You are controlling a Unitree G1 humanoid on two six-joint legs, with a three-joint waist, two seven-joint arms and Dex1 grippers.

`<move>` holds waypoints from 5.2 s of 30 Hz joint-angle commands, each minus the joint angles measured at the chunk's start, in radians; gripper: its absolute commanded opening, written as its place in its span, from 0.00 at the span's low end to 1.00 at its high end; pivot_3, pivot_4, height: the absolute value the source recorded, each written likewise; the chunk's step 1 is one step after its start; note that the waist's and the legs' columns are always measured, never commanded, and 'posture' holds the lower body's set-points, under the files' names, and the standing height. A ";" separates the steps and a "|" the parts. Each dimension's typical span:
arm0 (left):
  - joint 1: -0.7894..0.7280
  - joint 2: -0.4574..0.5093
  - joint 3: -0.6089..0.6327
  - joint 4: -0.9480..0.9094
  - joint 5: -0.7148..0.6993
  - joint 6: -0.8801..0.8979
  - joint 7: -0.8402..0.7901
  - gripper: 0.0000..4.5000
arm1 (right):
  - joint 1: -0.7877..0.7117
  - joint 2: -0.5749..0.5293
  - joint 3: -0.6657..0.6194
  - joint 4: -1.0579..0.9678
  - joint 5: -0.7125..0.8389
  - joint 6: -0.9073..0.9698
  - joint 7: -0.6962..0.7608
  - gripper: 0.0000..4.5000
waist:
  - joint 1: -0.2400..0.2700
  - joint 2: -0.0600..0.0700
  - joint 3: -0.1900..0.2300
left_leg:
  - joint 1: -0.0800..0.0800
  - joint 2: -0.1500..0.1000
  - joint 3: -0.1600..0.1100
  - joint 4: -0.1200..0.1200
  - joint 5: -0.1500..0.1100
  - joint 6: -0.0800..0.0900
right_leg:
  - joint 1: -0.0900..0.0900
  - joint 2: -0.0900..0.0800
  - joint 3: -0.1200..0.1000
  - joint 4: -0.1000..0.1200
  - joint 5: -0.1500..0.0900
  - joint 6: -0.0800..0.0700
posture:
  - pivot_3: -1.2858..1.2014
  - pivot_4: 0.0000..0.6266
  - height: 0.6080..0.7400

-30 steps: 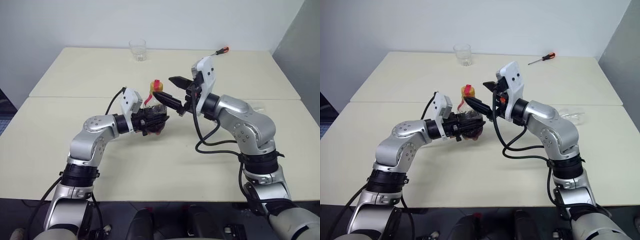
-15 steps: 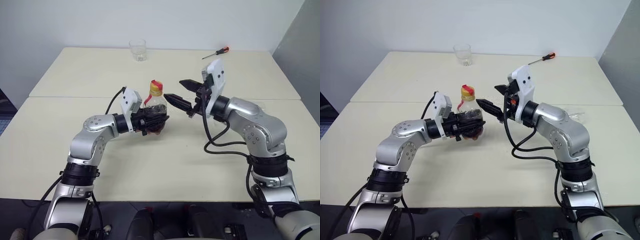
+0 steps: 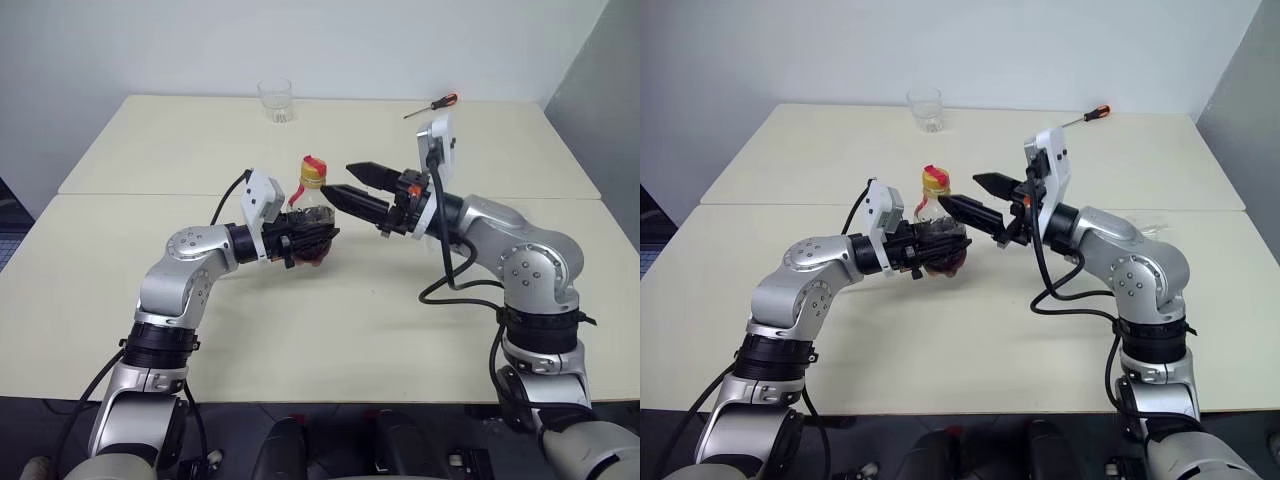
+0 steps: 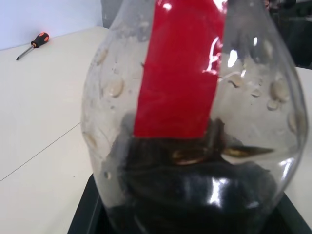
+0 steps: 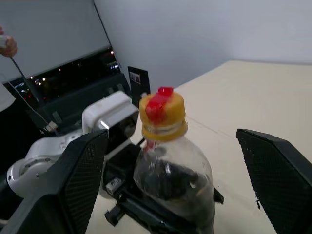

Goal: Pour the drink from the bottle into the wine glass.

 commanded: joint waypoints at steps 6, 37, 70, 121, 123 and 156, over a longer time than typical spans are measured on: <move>-0.021 0.000 0.015 -0.033 -0.008 -0.023 -0.005 0.44 | -0.053 0.057 0.027 0.028 -0.026 -0.070 -0.022 0.99 | 0.000 0.000 0.000 | 0.000 0.000 0.000 0.000 0.000 0.000 | 0.000 0.000 0.000 0.000 0.000 0.000 | 0.52 0.24 1.00; 0.008 -0.002 0.017 -0.063 -0.015 -0.032 0.004 0.44 | -0.089 0.079 0.083 0.109 -0.105 -0.152 0.013 0.27 | 0.000 0.000 0.000 | 0.000 0.000 0.000 0.000 0.000 0.000 | 0.000 0.000 0.000 0.000 0.000 0.000 | 0.52 0.24 1.00; 0.215 -0.040 0.076 -0.392 -0.156 0.168 0.197 0.44 | 0.935 -0.187 0.109 -0.407 -0.547 -0.385 -0.327 0.27 | 0.000 -0.001 0.000 | 0.002 0.000 0.002 -0.001 0.000 -0.001 | 0.003 0.002 0.003 -0.005 -0.002 0.007 | 0.52 0.24 1.00; -0.147 0.020 0.380 0.761 0.172 -0.639 0.625 0.44 | 0.240 -0.123 0.274 -0.309 -0.299 -0.160 -0.077 1.00 | 0.007 -0.003 -0.001 | -0.003 -0.001 0.001 0.002 0.000 0.000 | 0.001 -0.004 -0.003 -0.008 0.004 0.005 | 0.52 0.24 1.00; -0.154 0.011 0.387 0.806 0.164 -0.664 0.613 0.44 | 0.240 -0.114 0.276 -0.306 -0.307 -0.161 -0.083 1.00 | 0.006 -0.003 -0.002 | -0.003 -0.001 0.001 0.002 0.000 0.000 | 0.001 -0.004 -0.003 -0.008 0.004 0.005 | 0.52 0.24 1.00; 0.141 -0.031 0.411 0.394 0.070 -0.434 0.626 1.00 | 0.289 -0.071 0.256 -0.314 -0.349 -0.164 -0.086 1.00 | 0.002 -0.004 -0.002 | -0.001 0.002 0.001 0.002 0.000 0.000 | 0.001 -0.003 -0.001 -0.004 0.004 0.004 | 0.52 0.24 1.00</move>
